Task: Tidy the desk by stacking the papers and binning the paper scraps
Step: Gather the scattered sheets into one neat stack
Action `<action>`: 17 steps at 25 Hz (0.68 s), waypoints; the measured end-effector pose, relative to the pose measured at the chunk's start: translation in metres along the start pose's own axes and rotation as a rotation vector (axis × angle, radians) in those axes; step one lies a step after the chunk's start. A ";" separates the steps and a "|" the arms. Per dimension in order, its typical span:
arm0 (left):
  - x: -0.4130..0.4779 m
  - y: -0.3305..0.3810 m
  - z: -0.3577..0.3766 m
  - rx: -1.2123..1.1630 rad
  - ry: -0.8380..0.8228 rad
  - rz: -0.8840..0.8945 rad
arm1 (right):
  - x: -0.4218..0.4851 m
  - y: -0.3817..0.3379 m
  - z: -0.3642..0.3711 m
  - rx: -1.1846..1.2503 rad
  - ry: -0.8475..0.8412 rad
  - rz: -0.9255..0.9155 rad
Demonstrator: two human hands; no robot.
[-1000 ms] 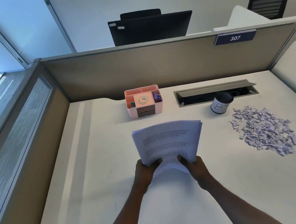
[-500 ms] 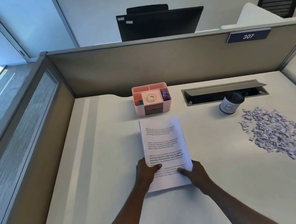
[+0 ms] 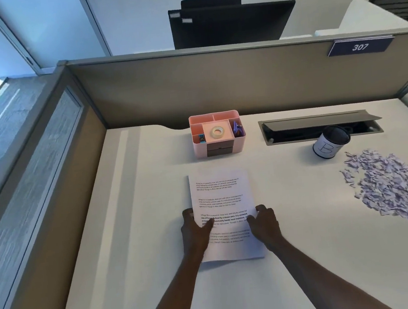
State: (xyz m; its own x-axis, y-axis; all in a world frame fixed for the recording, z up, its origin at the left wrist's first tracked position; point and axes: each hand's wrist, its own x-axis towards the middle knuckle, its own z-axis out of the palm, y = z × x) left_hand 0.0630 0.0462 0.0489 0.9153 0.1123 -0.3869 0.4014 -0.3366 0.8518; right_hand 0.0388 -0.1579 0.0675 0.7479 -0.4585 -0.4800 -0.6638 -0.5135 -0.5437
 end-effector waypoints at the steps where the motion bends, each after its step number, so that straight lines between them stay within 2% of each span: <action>1: 0.003 0.001 -0.004 0.030 0.040 0.007 | -0.001 -0.011 0.005 -0.016 -0.004 0.026; 4: 0.019 -0.006 -0.026 0.169 0.118 0.011 | -0.005 -0.042 0.026 -0.041 -0.034 0.059; 9: 0.051 -0.022 -0.090 0.319 0.213 0.005 | -0.016 -0.092 0.063 -0.057 -0.146 -0.028; 13: 0.075 -0.029 -0.145 0.305 0.316 -0.051 | -0.022 -0.129 0.092 0.064 -0.266 -0.059; 17: 0.098 -0.031 -0.190 0.322 0.328 -0.101 | -0.031 -0.163 0.110 0.173 -0.371 -0.033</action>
State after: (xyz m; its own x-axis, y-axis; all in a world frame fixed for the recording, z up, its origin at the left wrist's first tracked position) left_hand 0.1471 0.2456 0.0519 0.8555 0.4318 -0.2858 0.5054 -0.5760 0.6425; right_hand 0.1236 0.0199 0.0953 0.7399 -0.1350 -0.6590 -0.6530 -0.3791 -0.6556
